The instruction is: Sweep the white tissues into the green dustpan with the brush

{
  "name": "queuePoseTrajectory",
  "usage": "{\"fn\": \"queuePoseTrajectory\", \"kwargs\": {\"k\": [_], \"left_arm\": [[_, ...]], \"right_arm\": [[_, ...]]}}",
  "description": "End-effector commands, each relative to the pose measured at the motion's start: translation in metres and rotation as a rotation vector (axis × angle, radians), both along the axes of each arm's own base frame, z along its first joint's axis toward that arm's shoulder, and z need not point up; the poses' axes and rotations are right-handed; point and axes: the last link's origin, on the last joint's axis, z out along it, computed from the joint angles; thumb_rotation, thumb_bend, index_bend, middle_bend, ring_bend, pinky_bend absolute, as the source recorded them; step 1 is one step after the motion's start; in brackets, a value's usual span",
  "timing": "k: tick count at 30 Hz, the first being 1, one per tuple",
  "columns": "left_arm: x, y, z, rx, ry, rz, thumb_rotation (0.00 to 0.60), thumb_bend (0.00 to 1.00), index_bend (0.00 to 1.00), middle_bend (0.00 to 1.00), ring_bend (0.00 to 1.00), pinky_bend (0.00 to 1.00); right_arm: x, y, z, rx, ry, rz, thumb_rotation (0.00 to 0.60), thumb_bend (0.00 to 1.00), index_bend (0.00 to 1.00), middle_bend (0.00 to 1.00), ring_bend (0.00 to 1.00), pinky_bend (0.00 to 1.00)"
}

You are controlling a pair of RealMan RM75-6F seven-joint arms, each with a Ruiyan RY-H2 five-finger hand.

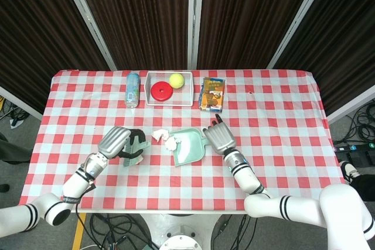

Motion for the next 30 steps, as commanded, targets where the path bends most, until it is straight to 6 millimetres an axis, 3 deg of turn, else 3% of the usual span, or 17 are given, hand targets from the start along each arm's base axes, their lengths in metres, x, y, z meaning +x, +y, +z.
{"fn": "queuePoseTrajectory", "kwargs": {"k": [1, 13, 30], "left_arm": [[-0.005, -0.004, -0.007, 0.03, -0.006, 0.042, 0.6, 0.4, 0.52, 0.54, 0.6, 0.86], [0.01, 0.024, -0.039, 0.089, -0.017, 0.082, 0.6, 0.41, 0.52, 0.54, 0.59, 0.86], [0.075, 0.036, -0.079, 0.042, -0.076, -0.047, 0.6, 0.41, 0.52, 0.54, 0.57, 0.85]], "right_arm": [[-0.001, -0.002, 0.001, -0.005, 0.001, -0.007, 0.6, 0.38, 0.6, 0.55, 0.25, 0.09], [0.003, -0.002, 0.001, -0.02, 0.001, -0.026, 0.6, 0.38, 0.6, 0.56, 0.25, 0.09], [0.012, -0.003, -0.009, -0.023, -0.014, -0.048, 0.6, 0.38, 0.6, 0.56, 0.25, 0.09]]}}
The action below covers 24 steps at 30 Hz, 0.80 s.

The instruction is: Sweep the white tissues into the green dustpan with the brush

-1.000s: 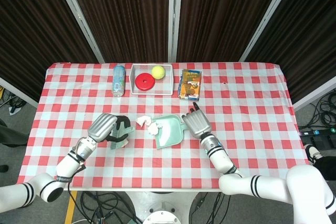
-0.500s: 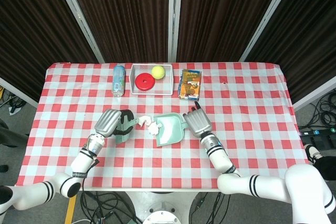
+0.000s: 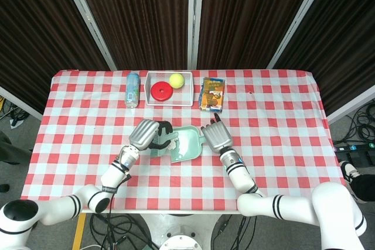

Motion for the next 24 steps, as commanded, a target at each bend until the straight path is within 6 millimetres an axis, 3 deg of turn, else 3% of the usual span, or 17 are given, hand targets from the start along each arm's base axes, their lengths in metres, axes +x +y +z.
{"fn": "queuePoseTrajectory", "kwargs": {"k": [1, 12, 24], "left_arm": [[0.011, 0.0, -0.006, -0.005, -0.004, -0.029, 0.6, 0.41, 0.52, 0.54, 0.57, 0.85], [0.037, -0.002, -0.013, -0.021, -0.031, -0.085, 0.6, 0.41, 0.53, 0.54, 0.57, 0.85], [0.043, -0.006, -0.005, -0.028, -0.054, -0.099, 0.6, 0.41, 0.52, 0.54, 0.57, 0.85]], "right_arm": [[0.0, -0.001, -0.001, -0.002, -0.008, -0.01, 0.6, 0.38, 0.6, 0.56, 0.25, 0.09], [0.001, -0.003, -0.009, 0.028, -0.091, -0.065, 0.6, 0.39, 0.61, 0.56, 0.26, 0.09], [0.011, 0.001, -0.021, 0.066, -0.187, -0.068, 0.6, 0.39, 0.62, 0.56, 0.26, 0.09]]}}
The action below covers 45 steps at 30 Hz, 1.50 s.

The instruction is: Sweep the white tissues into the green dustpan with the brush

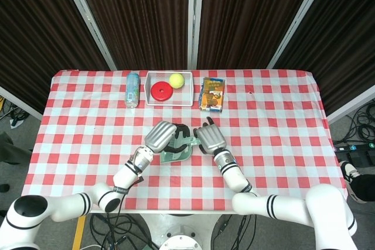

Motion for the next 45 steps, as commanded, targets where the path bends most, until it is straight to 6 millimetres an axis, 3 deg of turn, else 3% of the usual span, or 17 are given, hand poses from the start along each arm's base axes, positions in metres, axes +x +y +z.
{"fn": "queuePoseTrajectory", "kwargs": {"k": [1, 10, 17, 26, 33, 40, 45], "left_arm": [[0.0, -0.001, 0.006, 0.008, -0.012, -0.003, 0.6, 0.41, 0.52, 0.54, 0.57, 0.85], [-0.011, -0.012, 0.035, 0.034, -0.019, -0.026, 0.6, 0.41, 0.52, 0.54, 0.57, 0.85], [-0.04, -0.012, 0.057, 0.065, 0.02, 0.03, 0.6, 0.41, 0.52, 0.54, 0.57, 0.85], [-0.073, 0.002, 0.062, 0.121, 0.141, 0.099, 0.6, 0.41, 0.52, 0.54, 0.57, 0.85], [-0.094, 0.016, 0.058, 0.182, 0.354, 0.123, 0.6, 0.41, 0.52, 0.53, 0.56, 0.84], [-0.094, 0.022, 0.053, 0.213, 0.571, 0.105, 0.6, 0.41, 0.49, 0.51, 0.54, 0.82], [-0.089, 0.023, 0.049, 0.173, 0.633, 0.119, 0.6, 0.37, 0.36, 0.42, 0.47, 0.76]], "right_arm": [[0.0, 0.0, -0.001, -0.002, -0.001, 0.004, 0.6, 0.39, 0.62, 0.56, 0.26, 0.09], [-0.006, 0.0, -0.001, -0.01, 0.004, 0.003, 0.6, 0.36, 0.61, 0.56, 0.25, 0.09], [-0.006, 0.001, 0.004, -0.019, 0.005, 0.009, 0.6, 0.17, 0.45, 0.5, 0.24, 0.09], [-0.005, 0.007, 0.011, -0.029, 0.006, 0.016, 0.6, 0.09, 0.28, 0.37, 0.19, 0.09], [-0.017, 0.009, 0.052, -0.096, -0.005, 0.026, 0.6, 0.09, 0.21, 0.31, 0.17, 0.09], [-0.042, 0.018, 0.1, -0.156, -0.027, 0.012, 0.6, 0.09, 0.21, 0.31, 0.16, 0.09], [-0.054, 0.028, 0.118, -0.163, -0.02, 0.022, 0.6, 0.09, 0.2, 0.31, 0.16, 0.09]]}}
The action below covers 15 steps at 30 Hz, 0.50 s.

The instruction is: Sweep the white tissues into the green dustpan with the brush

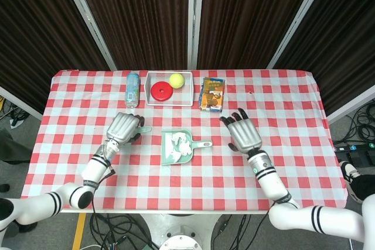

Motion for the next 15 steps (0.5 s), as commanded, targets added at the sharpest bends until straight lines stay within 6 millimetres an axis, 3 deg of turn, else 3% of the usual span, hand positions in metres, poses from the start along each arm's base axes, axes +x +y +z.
{"fn": "queuePoseTrajectory", "kwargs": {"k": [1, 8, 11, 15], "left_arm": [[0.007, 0.001, -0.003, -0.035, 0.047, 0.02, 0.6, 0.36, 0.33, 0.4, 0.46, 0.75], [0.005, -0.003, 0.011, -0.011, 0.012, 0.043, 0.6, 0.35, 0.29, 0.37, 0.42, 0.74], [-0.001, -0.012, 0.035, 0.03, -0.089, 0.068, 0.6, 0.33, 0.29, 0.37, 0.42, 0.72], [-0.029, -0.028, 0.079, 0.139, -0.178, 0.092, 0.6, 0.27, 0.29, 0.37, 0.41, 0.66]], "right_arm": [[-0.01, 0.009, 0.011, -0.004, -0.002, 0.0, 0.6, 0.09, 0.2, 0.31, 0.16, 0.09], [-0.038, 0.02, 0.038, -0.044, -0.016, -0.03, 0.6, 0.1, 0.2, 0.31, 0.16, 0.09], [-0.057, 0.025, 0.055, -0.073, -0.011, -0.057, 0.6, 0.1, 0.2, 0.31, 0.15, 0.09], [-0.082, 0.037, 0.08, -0.116, -0.012, -0.087, 0.6, 0.11, 0.2, 0.3, 0.13, 0.09]]}}
